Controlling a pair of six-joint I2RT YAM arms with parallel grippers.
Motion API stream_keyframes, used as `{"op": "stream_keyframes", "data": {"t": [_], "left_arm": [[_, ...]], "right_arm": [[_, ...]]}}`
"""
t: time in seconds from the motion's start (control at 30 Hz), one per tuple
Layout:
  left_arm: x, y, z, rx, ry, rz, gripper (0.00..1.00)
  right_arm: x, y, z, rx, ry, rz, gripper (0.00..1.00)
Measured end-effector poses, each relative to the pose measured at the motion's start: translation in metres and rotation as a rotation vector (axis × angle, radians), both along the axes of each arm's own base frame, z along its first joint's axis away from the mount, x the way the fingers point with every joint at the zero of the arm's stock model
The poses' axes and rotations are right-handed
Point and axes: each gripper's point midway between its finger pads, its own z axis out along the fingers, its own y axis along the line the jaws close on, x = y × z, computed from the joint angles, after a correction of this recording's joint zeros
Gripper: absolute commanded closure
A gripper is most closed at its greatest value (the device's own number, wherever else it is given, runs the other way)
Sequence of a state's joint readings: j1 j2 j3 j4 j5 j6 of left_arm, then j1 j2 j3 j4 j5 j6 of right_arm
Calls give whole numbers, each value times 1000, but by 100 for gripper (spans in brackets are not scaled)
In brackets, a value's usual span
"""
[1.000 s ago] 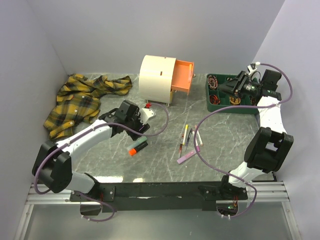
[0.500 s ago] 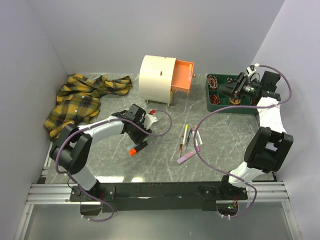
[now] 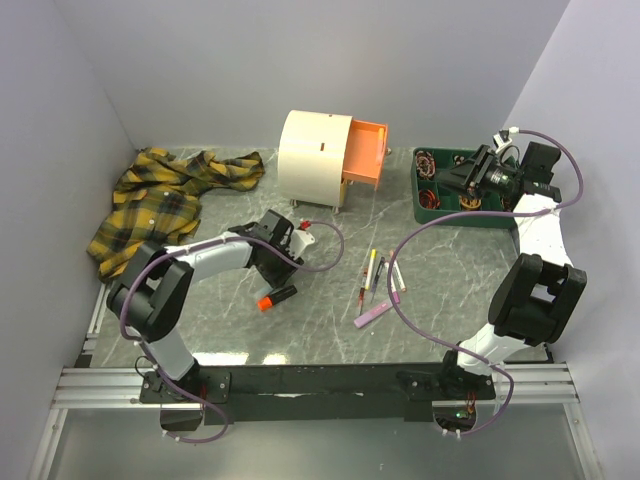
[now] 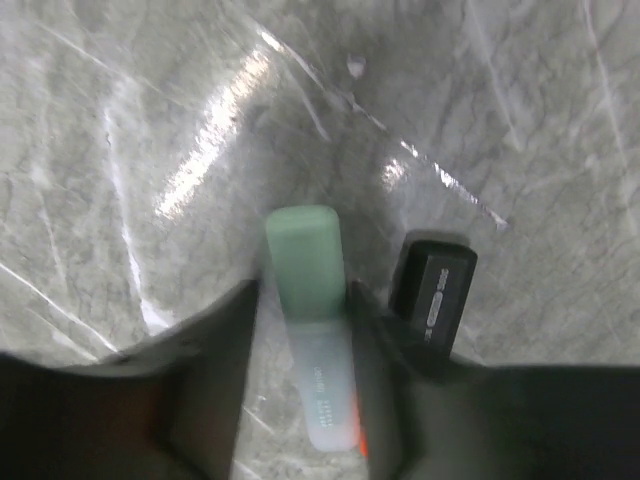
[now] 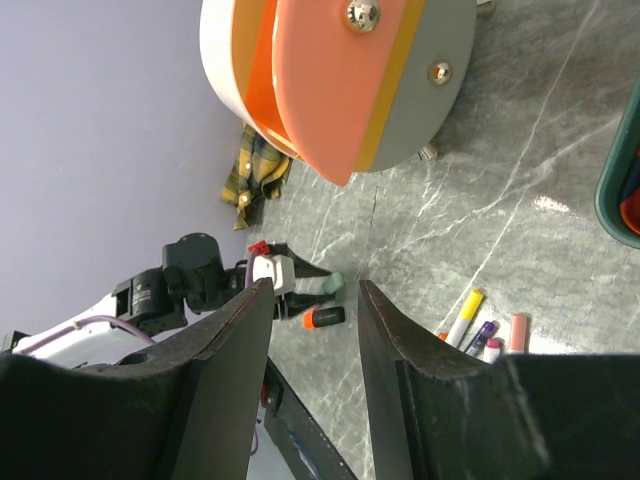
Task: Sort the stationery into containers
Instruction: Pick up the pen from the center of the board, then place the pen in the storage box.
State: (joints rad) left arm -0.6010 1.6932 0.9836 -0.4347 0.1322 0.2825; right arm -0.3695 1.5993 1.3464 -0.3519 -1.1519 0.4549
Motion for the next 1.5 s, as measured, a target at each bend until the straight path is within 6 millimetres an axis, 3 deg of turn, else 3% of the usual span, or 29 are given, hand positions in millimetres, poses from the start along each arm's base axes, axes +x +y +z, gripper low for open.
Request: {"op": "stream_keyframes", "data": {"t": [0.07,0.1,0.13,0.27,0.33,0.43,0.5,0.63,0.77,0.83,0.97,1.2,1.37,1.47,1.5], "left_arm": [[3,-2,0,-6,-4,7,84],[4,-3,1,-11,-5,8,95],[4,-4,2,-13,-2,10,99],[1,-8,8,-26,23,-2,99],[2,-14,24,-41,45,-18,99],[20,-42,78,-116,45,-60,99],[44,-72,134,-224,-30,-113,99],[72,-113,233,-423,-194,-216,99],[89,-145,299,-580,-319,-305,99],[98,-158,317,-640,-360,-327,98],[120,-183,330,-736,-419,-341,92],[163,-216,316,-827,-465,-308,84],[189,-226,311,-845,-531,-272,82],[203,-229,312,-847,-583,-246,67],[207,-230,312,-846,-600,-237,47]], "right_arm": [[0,0,0,0,0,0,53],[0,0,0,-1,0,0,53],[0,0,0,-1,-1,0,53],[0,0,0,-5,-4,1,53],[0,0,-1,-7,-4,0,53],[0,-1,-1,-8,-2,-2,53],[0,-1,-2,-9,0,-4,53],[0,-1,-3,-8,5,-7,53],[1,-2,-4,-11,6,-12,53],[1,-2,-4,-13,7,-14,53],[2,-3,-6,-20,7,-18,53],[2,-6,-6,-27,4,-25,53],[2,-8,-6,-27,4,-30,53],[2,-8,-6,-28,4,-31,53],[2,-8,-7,-28,4,-31,53]]}}
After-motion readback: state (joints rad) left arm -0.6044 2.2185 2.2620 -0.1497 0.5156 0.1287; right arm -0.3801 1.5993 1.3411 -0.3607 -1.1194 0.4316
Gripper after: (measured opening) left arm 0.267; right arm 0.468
